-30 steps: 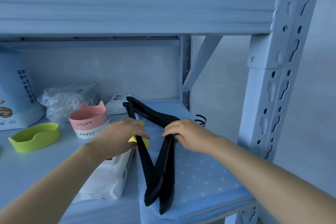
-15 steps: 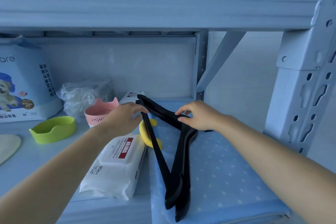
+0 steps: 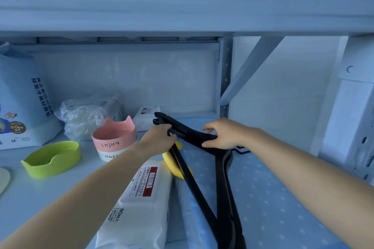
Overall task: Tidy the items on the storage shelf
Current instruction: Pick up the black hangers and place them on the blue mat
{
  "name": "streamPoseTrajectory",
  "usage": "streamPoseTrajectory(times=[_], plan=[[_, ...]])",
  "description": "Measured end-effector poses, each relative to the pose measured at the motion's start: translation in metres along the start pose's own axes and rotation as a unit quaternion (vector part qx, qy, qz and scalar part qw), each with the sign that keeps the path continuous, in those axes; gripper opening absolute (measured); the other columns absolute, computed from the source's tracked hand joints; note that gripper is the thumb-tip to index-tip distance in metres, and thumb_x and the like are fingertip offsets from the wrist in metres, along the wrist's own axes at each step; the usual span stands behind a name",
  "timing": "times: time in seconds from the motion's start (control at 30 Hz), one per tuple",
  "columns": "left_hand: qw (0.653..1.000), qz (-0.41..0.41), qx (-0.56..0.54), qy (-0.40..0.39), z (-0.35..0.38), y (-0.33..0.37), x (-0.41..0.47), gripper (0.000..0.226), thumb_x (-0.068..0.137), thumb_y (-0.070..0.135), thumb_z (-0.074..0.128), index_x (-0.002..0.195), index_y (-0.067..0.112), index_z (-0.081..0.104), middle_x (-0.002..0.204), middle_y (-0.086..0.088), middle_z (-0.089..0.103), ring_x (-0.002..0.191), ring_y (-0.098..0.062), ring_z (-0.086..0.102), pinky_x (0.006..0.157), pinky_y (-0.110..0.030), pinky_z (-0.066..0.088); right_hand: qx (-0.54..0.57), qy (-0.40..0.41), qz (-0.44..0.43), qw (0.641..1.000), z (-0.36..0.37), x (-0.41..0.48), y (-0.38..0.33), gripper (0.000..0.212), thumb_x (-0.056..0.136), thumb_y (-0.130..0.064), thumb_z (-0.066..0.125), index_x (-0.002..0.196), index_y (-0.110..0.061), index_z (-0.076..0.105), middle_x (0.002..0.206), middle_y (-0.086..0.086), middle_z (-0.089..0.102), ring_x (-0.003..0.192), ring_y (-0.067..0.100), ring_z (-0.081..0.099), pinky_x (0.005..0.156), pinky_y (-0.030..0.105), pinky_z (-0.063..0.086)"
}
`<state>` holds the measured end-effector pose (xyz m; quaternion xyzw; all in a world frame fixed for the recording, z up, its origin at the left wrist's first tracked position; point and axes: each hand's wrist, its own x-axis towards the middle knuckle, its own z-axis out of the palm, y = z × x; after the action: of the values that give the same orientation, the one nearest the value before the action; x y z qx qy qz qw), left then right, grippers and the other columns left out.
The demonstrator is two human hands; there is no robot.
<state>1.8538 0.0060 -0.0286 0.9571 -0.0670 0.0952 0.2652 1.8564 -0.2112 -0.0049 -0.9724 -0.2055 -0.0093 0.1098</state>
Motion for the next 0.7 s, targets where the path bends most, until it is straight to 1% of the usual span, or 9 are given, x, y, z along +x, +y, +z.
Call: streamPoseTrajectory(times=[0.07,0.13,0.2,0.27,0.4,0.5,0.53,0.63,0.7], plan=[[1.0,0.011,-0.02,-0.006,0.001,0.001,-0.001,0.031,0.084,0.025,0.052,0.068,0.039,0.03,0.071,0.011,0.045,0.065,-0.015,0.048,0.054,-0.021,0.034,-0.007,-0.009,0.004,1.0,0.003,-0.001,0.002,0.063,0.084,-0.046,0.063,0.139,-0.024,0.042,0.14,-0.003,0.047,0.125,0.015,0.046,0.101,0.026,0.039],[0.999,0.014,-0.039,-0.016,0.001,0.0,-0.002,0.015,0.081,0.024,0.057,0.086,0.037,0.05,0.079,0.008,0.049,0.071,-0.015,0.049,0.058,-0.021,0.036,0.003,-0.01,0.005,1.0,0.007,-0.003,0.002,0.062,0.084,-0.043,0.064,0.139,-0.024,0.042,0.142,-0.003,0.045,0.128,0.014,0.043,0.105,0.028,0.037],[0.998,0.003,-0.064,-0.01,0.002,-0.002,0.0,0.045,0.079,0.022,0.06,0.124,0.021,0.054,0.092,0.002,0.057,0.069,-0.011,0.054,0.058,-0.021,0.04,0.016,-0.008,0.007,1.0,0.009,-0.004,0.003,0.061,0.085,-0.041,0.063,0.139,-0.024,0.042,0.143,-0.003,0.044,0.129,0.014,0.042,0.105,0.027,0.036],[0.998,0.004,-0.069,-0.01,0.002,-0.003,0.002,0.059,0.079,0.02,0.059,0.136,0.017,0.044,0.113,-0.002,0.059,0.069,-0.006,0.054,0.055,-0.016,0.041,0.016,-0.004,0.011,1.0,0.011,-0.004,0.002,0.061,0.086,-0.04,0.062,0.14,-0.023,0.04,0.144,-0.003,0.042,0.13,0.015,0.041,0.105,0.026,0.036],[0.995,0.01,-0.094,-0.019,0.004,-0.002,0.011,0.059,0.081,0.016,0.058,0.138,0.019,0.043,0.116,-0.001,0.056,0.048,-0.001,0.054,0.042,-0.01,0.037,0.001,0.005,0.024,1.0,0.015,-0.002,0.003,0.062,0.087,-0.039,0.059,0.142,-0.021,0.038,0.146,0.0,0.039,0.131,0.017,0.04,0.106,0.029,0.036],[0.996,0.016,-0.08,-0.03,0.004,0.0,0.018,0.056,0.083,0.017,0.058,0.138,0.021,0.043,0.132,0.001,0.05,0.083,-0.002,0.061,0.067,-0.009,0.039,0.011,0.009,0.039,0.999,0.015,0.001,0.006,0.06,0.088,-0.037,0.058,0.142,-0.02,0.037,0.147,0.0,0.038,0.131,0.018,0.04,0.105,0.028,0.036],[0.997,0.016,-0.075,-0.031,0.004,0.0,0.019,0.055,0.084,0.019,0.058,0.137,0.022,0.043,0.132,0.001,0.051,0.084,-0.005,0.06,0.067,-0.009,0.039,0.012,0.01,0.042,0.999,0.015,0.002,0.007,0.059,0.089,-0.037,0.058,0.142,-0.02,0.038,0.147,0.0,0.038,0.131,0.018,0.04,0.105,0.029,0.036],[0.997,0.014,-0.066,-0.028,0.003,0.001,0.015,0.051,0.086,0.021,0.054,0.136,0.022,0.044,0.105,0.005,0.053,0.052,-0.001,0.053,0.044,-0.009,0.035,0.014,0.008,0.038,0.999,0.015,0.003,0.009,0.058,0.09,-0.042,0.056,0.141,-0.022,0.038,0.147,-0.001,0.038,0.131,0.018,0.04,0.107,0.031,0.035],[0.999,0.032,-0.041,-0.017,0.002,0.001,0.008,0.048,0.089,0.024,0.052,0.136,0.018,0.045,0.111,0.003,0.054,0.071,0.0,0.059,0.059,-0.011,0.041,0.027,0.018,0.023,0.999,0.016,0.0,0.01,0.055,0.092,-0.047,0.05,0.14,-0.023,0.04,0.147,-0.003,0.039,0.132,0.016,0.039,0.108,0.029,0.033]])
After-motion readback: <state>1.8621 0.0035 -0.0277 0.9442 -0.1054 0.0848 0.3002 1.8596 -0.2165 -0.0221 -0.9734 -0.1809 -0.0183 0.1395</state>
